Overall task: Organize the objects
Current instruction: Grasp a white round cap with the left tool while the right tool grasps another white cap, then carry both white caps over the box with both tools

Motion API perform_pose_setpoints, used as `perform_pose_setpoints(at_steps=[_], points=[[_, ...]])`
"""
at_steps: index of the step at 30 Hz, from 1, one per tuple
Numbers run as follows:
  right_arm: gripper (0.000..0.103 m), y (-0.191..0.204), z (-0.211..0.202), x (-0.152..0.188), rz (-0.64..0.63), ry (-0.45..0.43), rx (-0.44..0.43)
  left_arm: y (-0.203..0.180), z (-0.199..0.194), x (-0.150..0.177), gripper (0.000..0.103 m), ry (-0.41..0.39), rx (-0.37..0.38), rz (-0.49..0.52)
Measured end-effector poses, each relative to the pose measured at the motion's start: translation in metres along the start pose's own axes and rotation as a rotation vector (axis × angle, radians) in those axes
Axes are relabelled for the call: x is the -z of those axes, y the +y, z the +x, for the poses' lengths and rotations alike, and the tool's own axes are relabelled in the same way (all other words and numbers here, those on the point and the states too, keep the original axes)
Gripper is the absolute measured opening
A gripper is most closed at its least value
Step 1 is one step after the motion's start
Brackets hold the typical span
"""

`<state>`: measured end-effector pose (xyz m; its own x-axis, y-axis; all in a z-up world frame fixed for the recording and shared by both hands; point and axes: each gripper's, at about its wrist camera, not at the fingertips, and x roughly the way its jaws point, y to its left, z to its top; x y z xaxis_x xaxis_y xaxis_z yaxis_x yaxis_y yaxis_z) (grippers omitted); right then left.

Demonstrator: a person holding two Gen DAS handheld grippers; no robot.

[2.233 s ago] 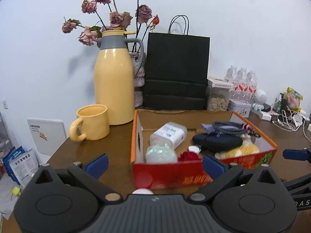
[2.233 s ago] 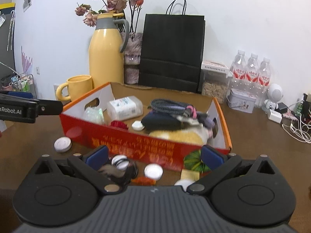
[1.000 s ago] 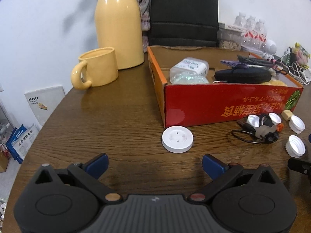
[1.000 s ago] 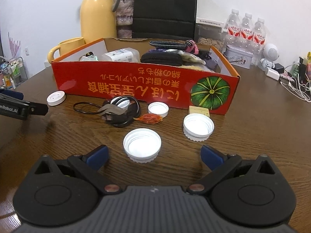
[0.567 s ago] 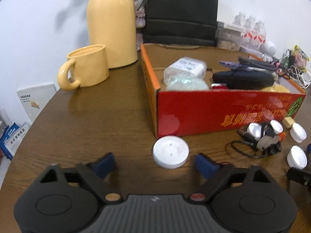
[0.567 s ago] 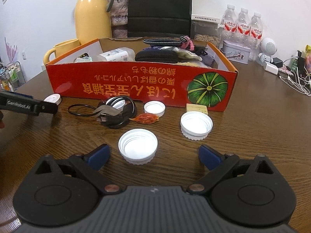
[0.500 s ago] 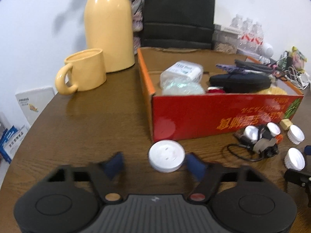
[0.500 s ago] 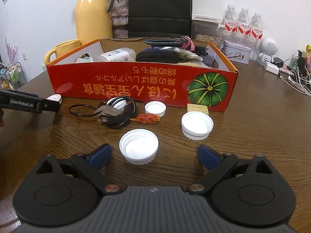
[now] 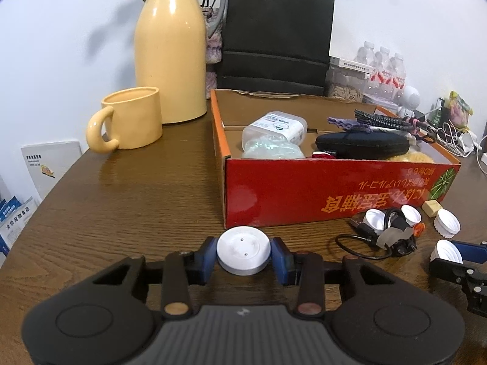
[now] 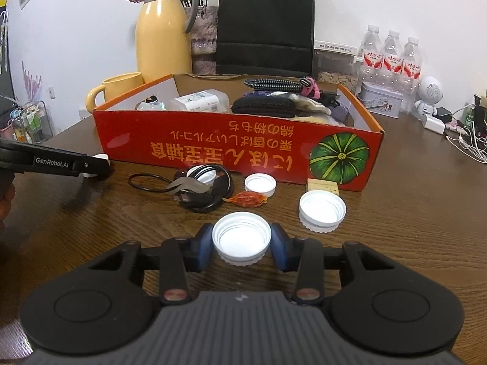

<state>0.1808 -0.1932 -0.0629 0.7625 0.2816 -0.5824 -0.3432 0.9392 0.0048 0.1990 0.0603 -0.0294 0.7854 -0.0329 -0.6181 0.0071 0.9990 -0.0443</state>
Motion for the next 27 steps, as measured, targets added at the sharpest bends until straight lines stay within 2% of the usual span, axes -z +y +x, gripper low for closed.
perform_pose_setpoints(at_steps=[15, 27], points=[[0.041, -0.002, -0.012, -0.003, 0.002, -0.071, -0.011, -0.013, -0.023, 0.01, 0.037, -0.053, 0.001, -0.019], [0.041, -0.001, -0.024, -0.03, -0.026, -0.162, -0.043, -0.036, -0.045, -0.005, 0.037, -0.107, 0.052, -0.036]])
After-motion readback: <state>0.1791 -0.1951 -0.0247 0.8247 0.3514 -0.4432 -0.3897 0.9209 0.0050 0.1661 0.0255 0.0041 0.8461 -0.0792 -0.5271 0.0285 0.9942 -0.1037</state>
